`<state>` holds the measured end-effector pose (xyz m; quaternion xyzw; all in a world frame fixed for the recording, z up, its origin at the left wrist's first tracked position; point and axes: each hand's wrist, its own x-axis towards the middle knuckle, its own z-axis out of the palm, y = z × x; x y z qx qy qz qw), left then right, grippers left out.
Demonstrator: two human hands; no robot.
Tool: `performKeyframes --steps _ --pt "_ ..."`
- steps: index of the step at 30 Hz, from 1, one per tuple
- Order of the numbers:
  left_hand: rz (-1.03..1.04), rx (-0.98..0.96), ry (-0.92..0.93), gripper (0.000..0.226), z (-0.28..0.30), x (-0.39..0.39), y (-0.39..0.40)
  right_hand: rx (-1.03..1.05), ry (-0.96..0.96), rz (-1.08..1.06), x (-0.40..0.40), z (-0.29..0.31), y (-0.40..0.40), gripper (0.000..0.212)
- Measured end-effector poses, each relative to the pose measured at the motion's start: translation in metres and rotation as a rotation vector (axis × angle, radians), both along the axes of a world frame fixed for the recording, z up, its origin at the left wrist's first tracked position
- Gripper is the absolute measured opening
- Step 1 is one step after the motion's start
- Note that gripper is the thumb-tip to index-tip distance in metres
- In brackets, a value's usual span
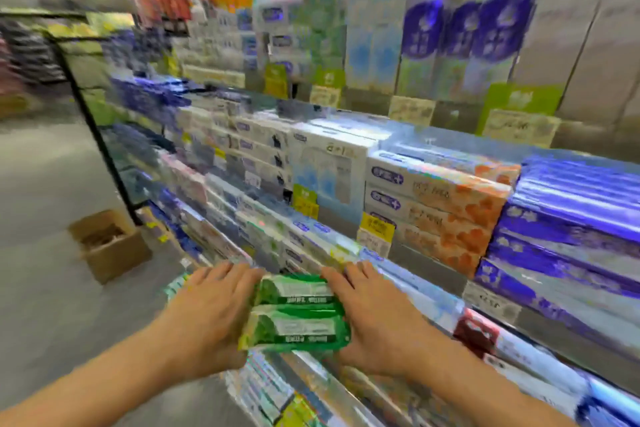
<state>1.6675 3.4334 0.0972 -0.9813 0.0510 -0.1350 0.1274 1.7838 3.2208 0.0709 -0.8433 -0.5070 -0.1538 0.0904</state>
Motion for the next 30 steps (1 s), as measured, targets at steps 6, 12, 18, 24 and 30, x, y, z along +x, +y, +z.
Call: performKeyframes --steps 6,12,18,24,30 --pt "0.267 0.160 -0.144 0.086 0.097 -0.098 0.000 0.141 -0.161 0.343 -0.038 0.104 0.039 0.076" --pt "0.500 0.269 -0.266 0.096 0.123 -0.203 -0.005 0.201 -0.265 0.600 -0.101 0.147 0.079 0.078" --pt "0.825 0.168 -0.592 0.095 0.118 -0.321 -0.022 0.280 -0.246 0.779 -0.183 0.160 0.116 0.088" --pt "0.708 -1.558 -1.334 0.106 0.073 -0.392 -0.063 0.390 -0.071 0.919 -0.290 0.136 0.137 0.080" --pt "0.312 -2.070 -1.882 0.053 0.030 -0.489 -0.061 0.225 0.023 1.098 -0.424 0.085 0.161 0.084"
